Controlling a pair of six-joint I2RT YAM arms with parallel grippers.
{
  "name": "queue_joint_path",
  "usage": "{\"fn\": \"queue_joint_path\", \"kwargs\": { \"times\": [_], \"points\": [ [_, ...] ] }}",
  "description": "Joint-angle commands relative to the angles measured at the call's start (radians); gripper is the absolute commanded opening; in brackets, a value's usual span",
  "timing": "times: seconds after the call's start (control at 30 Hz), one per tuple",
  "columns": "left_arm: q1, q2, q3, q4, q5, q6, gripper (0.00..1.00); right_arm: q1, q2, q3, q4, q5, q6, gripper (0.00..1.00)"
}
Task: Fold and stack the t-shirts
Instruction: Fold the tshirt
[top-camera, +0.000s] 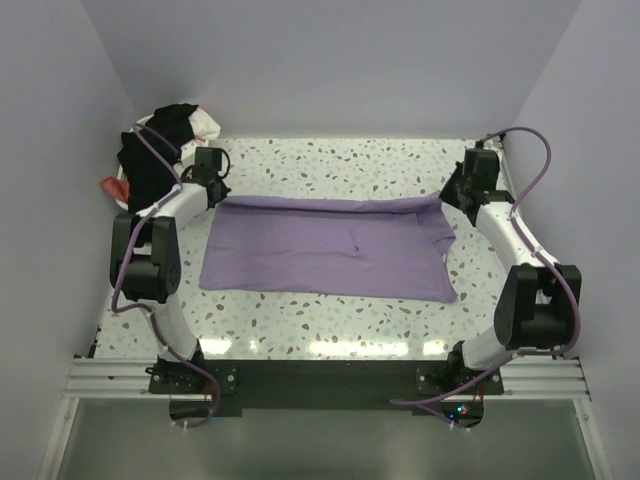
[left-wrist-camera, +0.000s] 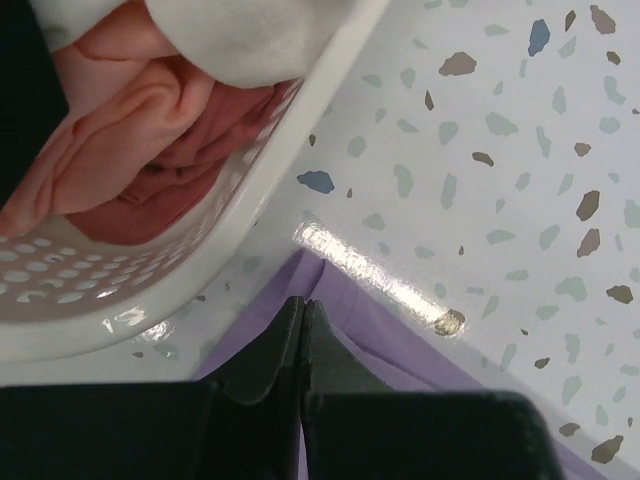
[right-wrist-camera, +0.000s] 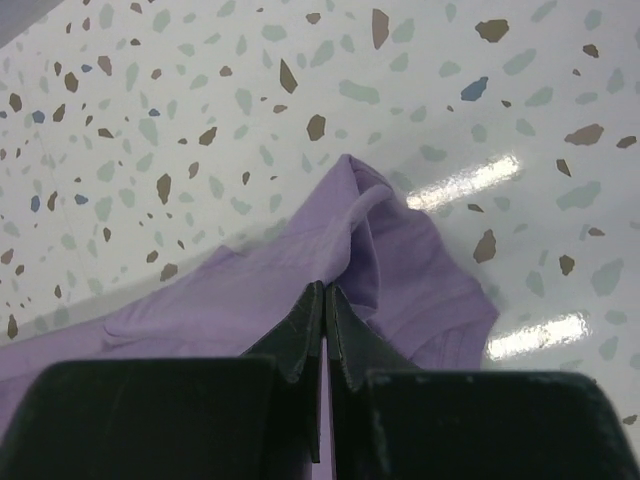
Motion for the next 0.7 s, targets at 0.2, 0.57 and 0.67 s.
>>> {"fn": "queue_joint_path", "kwargs": {
  "times": [0.2, 0.57, 0.67],
  "points": [
    [0.024, -0.117, -0.104, 0.025, -0.02, -0.052, 0.0, -0.03, -0.169, -0.128, 0.018, 0.007, 0.018, 0.0],
    [0.041, -0.18, -0.18, 0.023, 0.012, -0.085, 0.0, -0.03, -0.26, -0.264, 0.025, -0.033, 0.034, 0.0],
    [0.041, -0.197, -0.203, 0.022, 0.015, -0.094, 0.0, -0.031, -0.274, -0.294, 0.025, -0.035, 0.037, 0.0]
  ]
}}
